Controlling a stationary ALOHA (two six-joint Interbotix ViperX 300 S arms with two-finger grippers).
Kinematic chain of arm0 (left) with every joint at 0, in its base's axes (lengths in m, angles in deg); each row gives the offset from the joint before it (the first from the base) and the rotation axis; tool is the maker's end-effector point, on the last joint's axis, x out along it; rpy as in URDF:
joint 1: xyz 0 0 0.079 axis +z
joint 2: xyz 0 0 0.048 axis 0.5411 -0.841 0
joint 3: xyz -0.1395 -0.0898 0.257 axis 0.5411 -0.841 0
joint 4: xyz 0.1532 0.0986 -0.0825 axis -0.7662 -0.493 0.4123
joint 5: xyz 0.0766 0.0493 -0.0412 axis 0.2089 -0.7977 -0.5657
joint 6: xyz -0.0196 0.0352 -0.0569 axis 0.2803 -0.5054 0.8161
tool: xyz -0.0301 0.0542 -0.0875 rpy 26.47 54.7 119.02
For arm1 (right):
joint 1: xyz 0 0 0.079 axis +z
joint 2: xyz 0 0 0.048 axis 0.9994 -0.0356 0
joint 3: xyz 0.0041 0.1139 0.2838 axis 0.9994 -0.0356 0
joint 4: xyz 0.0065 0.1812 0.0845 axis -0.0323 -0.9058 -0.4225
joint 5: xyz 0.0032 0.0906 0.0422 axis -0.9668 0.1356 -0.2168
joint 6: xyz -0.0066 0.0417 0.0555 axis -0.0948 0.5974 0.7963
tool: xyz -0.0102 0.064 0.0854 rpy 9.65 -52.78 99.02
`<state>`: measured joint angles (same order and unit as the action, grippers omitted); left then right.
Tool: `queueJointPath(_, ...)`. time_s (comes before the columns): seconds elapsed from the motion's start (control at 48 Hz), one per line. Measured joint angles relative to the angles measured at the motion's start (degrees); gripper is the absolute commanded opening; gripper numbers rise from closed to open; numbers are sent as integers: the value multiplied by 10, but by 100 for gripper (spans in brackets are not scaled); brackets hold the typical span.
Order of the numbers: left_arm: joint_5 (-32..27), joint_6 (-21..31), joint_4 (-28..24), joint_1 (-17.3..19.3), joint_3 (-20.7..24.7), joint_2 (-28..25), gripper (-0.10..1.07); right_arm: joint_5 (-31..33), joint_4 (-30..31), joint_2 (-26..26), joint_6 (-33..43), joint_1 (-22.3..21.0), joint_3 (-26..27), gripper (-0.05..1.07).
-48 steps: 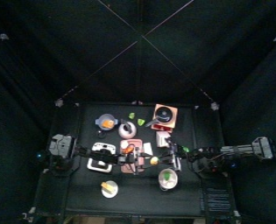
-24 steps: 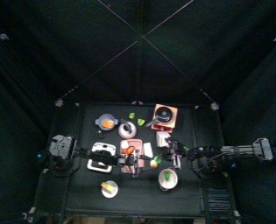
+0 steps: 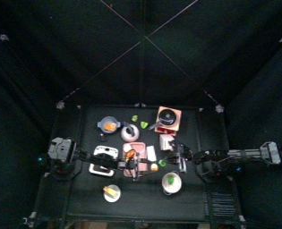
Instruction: Remove corn husk
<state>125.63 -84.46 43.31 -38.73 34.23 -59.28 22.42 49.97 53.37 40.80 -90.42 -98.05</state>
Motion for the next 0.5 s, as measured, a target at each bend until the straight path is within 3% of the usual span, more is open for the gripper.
queueJointPath(0.5, 0, 1, 1, -3, -5, 3, 67, 2, -1, 11, -1, -2, -12, 50)
